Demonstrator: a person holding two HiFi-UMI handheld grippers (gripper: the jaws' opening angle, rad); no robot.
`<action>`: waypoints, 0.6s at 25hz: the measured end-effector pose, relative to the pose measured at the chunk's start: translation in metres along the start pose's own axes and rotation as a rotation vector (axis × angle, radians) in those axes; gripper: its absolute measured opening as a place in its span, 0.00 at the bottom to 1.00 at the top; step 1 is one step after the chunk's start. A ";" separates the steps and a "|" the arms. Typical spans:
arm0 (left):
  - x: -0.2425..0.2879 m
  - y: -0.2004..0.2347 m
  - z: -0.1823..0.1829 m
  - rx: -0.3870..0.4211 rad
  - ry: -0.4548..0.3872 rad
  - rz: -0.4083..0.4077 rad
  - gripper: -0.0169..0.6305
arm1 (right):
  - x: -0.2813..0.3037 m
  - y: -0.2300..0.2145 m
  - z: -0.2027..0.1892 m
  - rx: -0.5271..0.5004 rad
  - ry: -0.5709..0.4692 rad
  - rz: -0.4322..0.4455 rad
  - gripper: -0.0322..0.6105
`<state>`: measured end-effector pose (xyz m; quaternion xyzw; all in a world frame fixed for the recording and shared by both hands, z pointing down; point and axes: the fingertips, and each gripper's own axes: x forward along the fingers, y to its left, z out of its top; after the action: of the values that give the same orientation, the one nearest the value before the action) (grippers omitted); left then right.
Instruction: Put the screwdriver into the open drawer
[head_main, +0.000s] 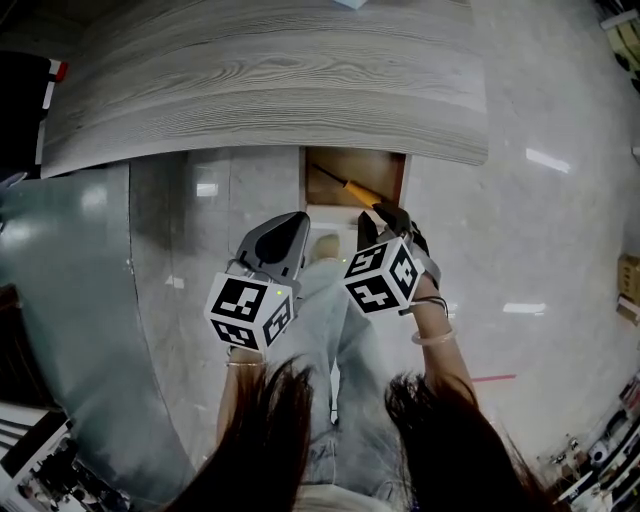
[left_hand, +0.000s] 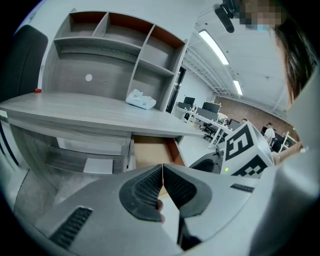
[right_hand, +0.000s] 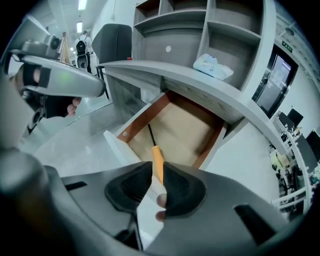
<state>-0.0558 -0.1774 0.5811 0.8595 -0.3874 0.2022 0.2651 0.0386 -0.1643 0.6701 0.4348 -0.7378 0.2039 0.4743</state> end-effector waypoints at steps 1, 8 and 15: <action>-0.001 -0.002 0.000 0.002 0.000 0.002 0.06 | -0.003 0.000 0.000 0.003 -0.006 -0.005 0.18; -0.009 -0.015 -0.002 -0.005 -0.011 0.023 0.06 | -0.025 -0.003 -0.004 0.052 -0.056 -0.032 0.14; -0.020 -0.030 -0.003 -0.013 -0.011 0.038 0.06 | -0.047 -0.001 -0.008 0.078 -0.085 -0.033 0.14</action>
<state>-0.0453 -0.1472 0.5633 0.8513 -0.4065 0.2001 0.2648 0.0511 -0.1382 0.6328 0.4731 -0.7418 0.2059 0.4284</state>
